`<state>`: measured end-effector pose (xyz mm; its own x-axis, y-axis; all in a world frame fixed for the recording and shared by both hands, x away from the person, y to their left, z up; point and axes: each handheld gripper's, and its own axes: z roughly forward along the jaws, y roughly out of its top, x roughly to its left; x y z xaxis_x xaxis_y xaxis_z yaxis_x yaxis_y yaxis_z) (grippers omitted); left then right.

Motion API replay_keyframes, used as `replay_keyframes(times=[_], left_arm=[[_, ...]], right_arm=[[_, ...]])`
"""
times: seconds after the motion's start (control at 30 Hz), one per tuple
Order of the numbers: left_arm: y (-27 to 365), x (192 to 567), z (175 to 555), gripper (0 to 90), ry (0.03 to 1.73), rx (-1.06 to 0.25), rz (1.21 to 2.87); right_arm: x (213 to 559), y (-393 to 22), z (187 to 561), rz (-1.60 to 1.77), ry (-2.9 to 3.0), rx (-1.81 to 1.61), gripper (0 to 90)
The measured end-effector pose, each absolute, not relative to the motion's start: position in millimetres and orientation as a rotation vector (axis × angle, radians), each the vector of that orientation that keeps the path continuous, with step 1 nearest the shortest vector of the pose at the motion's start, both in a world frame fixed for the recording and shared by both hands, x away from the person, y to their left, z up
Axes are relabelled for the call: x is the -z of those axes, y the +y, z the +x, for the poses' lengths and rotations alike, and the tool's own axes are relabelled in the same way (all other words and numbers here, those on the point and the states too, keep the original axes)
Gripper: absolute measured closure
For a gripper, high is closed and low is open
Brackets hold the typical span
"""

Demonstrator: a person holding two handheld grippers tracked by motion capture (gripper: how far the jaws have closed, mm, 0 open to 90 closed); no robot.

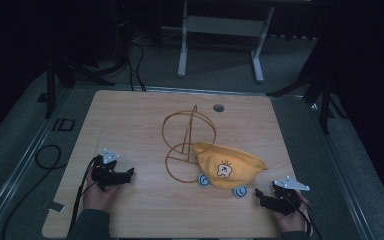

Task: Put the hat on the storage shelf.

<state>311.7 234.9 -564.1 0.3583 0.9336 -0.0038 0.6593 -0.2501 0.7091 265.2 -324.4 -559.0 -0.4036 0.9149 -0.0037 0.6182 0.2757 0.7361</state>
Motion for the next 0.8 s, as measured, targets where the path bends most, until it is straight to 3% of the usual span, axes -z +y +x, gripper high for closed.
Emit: replay_keyframes(times=[0.37,0.8], left_arm=[[234.8,564.1,311.7,11.7,1.379,-0.569,2.001],[234.6,564.0,311.6,11.7,1.381,-0.57,2.0]], right_arm=[[557.3,-321.5,265.3,1.392,2.144,-0.9,19.2],[551.7,-318.2,260.3,1.363,2.218,-0.872,26.6]])
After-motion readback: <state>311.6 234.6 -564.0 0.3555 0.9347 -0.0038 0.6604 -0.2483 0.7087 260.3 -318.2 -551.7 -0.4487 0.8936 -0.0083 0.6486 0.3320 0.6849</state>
